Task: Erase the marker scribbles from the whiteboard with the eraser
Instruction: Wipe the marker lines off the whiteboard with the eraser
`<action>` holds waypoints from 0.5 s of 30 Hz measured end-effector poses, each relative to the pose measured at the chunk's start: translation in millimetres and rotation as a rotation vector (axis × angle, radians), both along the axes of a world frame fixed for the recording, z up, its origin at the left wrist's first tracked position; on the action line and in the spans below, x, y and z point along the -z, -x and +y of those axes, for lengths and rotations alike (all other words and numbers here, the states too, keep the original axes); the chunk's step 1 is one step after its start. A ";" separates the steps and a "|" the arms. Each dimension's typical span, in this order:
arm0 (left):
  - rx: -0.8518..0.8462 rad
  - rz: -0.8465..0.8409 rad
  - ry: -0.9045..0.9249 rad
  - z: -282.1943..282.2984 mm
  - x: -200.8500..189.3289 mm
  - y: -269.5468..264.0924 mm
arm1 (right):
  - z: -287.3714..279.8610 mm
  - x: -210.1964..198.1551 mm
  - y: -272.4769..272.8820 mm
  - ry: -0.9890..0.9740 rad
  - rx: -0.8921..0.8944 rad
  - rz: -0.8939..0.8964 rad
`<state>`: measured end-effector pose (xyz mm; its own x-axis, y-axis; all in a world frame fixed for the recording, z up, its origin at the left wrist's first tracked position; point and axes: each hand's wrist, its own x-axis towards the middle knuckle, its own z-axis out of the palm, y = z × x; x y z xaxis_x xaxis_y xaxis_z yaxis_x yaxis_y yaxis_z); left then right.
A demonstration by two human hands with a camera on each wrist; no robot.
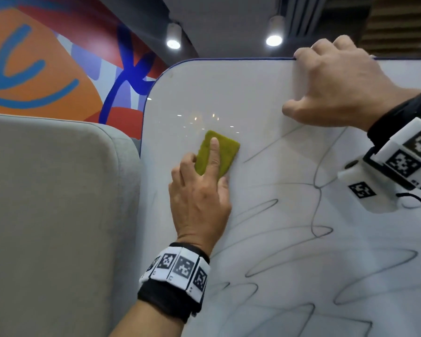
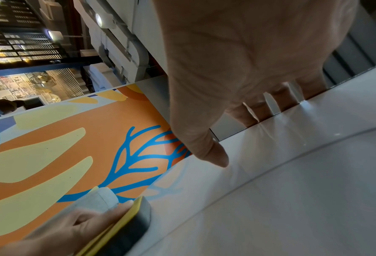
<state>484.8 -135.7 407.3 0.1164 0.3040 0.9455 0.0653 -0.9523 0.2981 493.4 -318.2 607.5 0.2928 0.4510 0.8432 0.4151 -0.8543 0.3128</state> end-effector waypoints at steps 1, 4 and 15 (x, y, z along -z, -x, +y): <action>0.008 -0.028 0.091 1.4 -1.4 0.9 | 0.6 -0.3 -0.6 0.000 0.005 -0.005; 0.005 -0.021 0.208 -3.0 2.1 2.2 | 2.0 -2.0 -2.9 0.006 0.025 -0.036; 0.043 0.011 0.205 -21.2 0.1 2.5 | 7.9 -5.4 -9.3 0.009 0.089 -0.060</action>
